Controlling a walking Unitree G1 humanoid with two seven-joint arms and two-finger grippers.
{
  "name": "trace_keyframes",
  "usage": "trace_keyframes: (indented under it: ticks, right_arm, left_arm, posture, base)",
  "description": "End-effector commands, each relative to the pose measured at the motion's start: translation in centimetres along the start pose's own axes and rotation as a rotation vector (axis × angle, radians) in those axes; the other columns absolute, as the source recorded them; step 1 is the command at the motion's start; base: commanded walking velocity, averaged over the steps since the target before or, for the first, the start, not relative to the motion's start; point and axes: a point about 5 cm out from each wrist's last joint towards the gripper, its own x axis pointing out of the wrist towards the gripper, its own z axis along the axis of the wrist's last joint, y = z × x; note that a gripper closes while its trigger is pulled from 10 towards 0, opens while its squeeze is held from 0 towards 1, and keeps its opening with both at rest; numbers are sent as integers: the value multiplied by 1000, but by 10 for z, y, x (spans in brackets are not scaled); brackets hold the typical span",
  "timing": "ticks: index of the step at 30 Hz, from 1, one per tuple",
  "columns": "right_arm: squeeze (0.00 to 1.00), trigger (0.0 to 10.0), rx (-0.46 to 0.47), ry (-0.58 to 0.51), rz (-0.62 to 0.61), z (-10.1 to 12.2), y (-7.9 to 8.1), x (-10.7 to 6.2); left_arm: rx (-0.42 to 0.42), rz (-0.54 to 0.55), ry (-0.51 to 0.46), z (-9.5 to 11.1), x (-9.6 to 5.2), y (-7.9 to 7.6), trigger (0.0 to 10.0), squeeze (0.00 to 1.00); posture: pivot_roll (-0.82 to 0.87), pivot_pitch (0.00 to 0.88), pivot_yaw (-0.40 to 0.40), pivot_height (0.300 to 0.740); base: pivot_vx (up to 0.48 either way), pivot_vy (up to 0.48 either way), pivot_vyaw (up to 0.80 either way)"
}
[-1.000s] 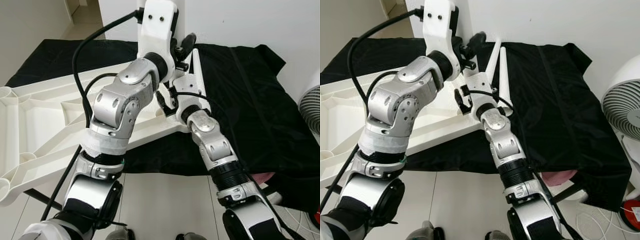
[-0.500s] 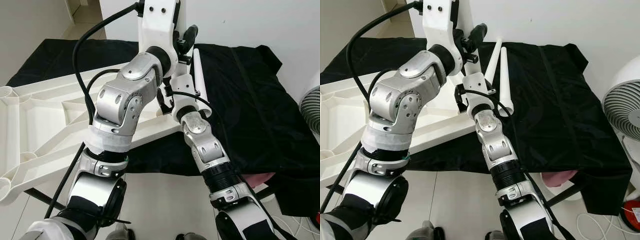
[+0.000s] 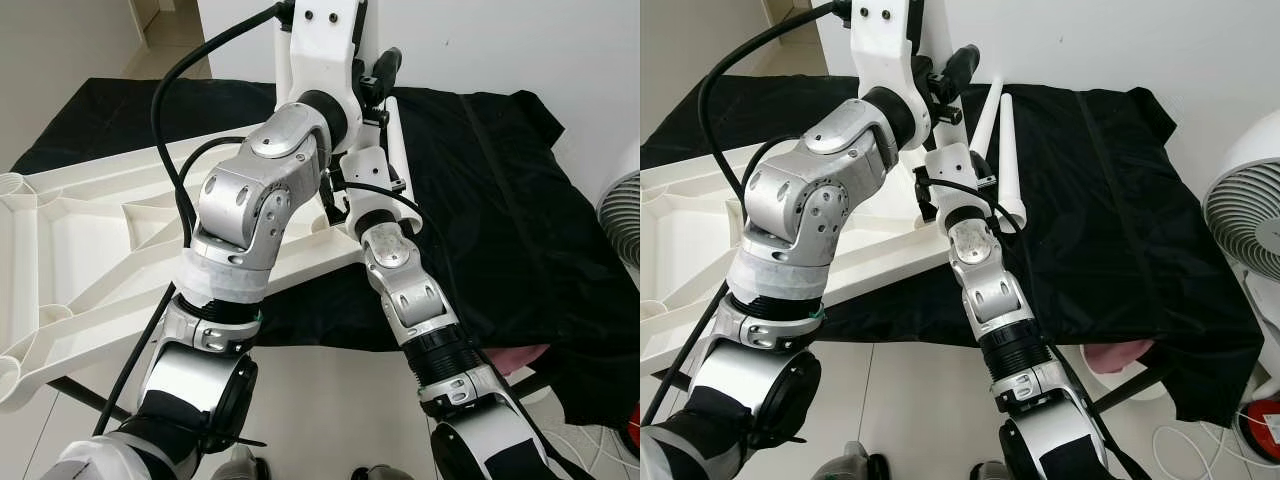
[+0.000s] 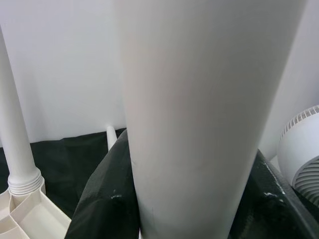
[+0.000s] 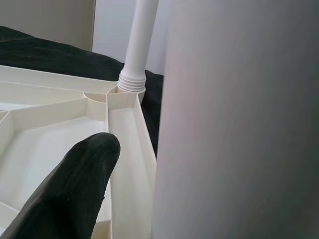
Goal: Building children table
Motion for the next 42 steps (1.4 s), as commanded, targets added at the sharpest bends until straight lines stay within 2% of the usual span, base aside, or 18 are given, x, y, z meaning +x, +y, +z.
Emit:
trace_keyframes:
  ticks: [1,3,4,5,6,8,10,11,13,18,19,20,21,23,24,34,35,42]
  right_arm:
    - [0,8039,1,-14,-4,7,1,3]
    - [0,5451,2,-22,-4,10,2,3]
    - [0,5451,2,-22,-4,10,2,3]
    - [0,2510,0,-26,-4,11,2,4]
    - [0,2000,-9,-32,-2,12,2,4]
    - [0,1176,-20,-40,-1,13,2,4]
    - [0,1804,-25,-43,-1,14,2,4]
    - [0,510,-30,-45,-1,14,3,4]
    - [0,0,-29,-45,0,14,3,4]
    - [0,0,-36,-44,2,13,4,3]
    - [0,4588,-28,-37,-2,12,4,3]
    - [0,4588,-28,-37,-2,12,4,3]
    - [0,10000,-17,-28,-11,11,3,3]
    - [0,10000,-7,-21,-18,10,2,3]
    - [0,10000,-2,-17,-22,9,2,3]
    - [0,10000,19,-5,-35,8,0,3]
    - [0,10000,23,-3,-40,8,0,3]
    - [0,10000,32,3,-56,6,-3,3]
  left_arm:
    - [7,-30,-21,5,2,-7,10000,0]
    - [5,-36,-20,5,3,-8,10000,0]
    - [5,-36,-20,5,3,-8,10000,0]
    - [3,-39,-21,5,3,-9,10000,0]
    - [2,-41,-21,5,3,-11,10000,0]
    - [2,-42,-21,5,2,-11,10000,0]
    - [1,-42,-21,5,2,-12,10000,0]
    - [1,-44,-19,5,2,-12,10000,0]
    - [0,-46,-18,4,2,-13,10000,0]
    - [2,-47,-17,4,2,-13,10000,0]
    - [1,-46,-17,4,2,-13,10000,0]
    - [1,-46,-17,4,2,-13,10000,0]
    - [4,-51,-21,4,1,-14,10000,0]
    - [11,-65,-26,4,1,-15,10000,0]
    - [1,-78,-28,4,0,-16,10000,1000]
    - [-54,-109,-39,4,-2,-18,10000,1000]
    - [-49,-112,-42,5,-3,-18,10000,71]
    - [-50,-113,-48,7,-3,-18,10000,0]
  posture:
    - [-44,61,37,740]
    - [-42,56,37,740]
    - [-42,56,37,740]
    - [-42,56,37,740]
    - [-42,55,34,740]
    - [-42,55,34,740]
    - [-42,55,34,740]
    - [-42,53,31,740]
    - [-41,51,30,740]
    - [-39,49,29,740]
    - [-39,49,29,740]
    - [-39,49,29,740]
    - [-40,44,30,740]
    - [-40,44,31,740]
    - [-40,44,31,740]
    - [-44,41,35,740]
    - [-32,36,37,740]
    - [-32,35,39,740]
  base:
    - [0,0,0]
    - [0,0,0]
    - [0,0,0]
    - [0,0,0]
    - [0,0,0]
    - [0,0,0]
    - [0,0,0]
    - [0,0,0]
    - [0,0,0]
    - [0,0,0]
    - [0,0,0]
    - [0,0,0]
    - [0,0,0]
    - [0,0,0]
    - [0,0,0]
    - [0,0,0]
    - [0,0,0]
    - [0,0,0]
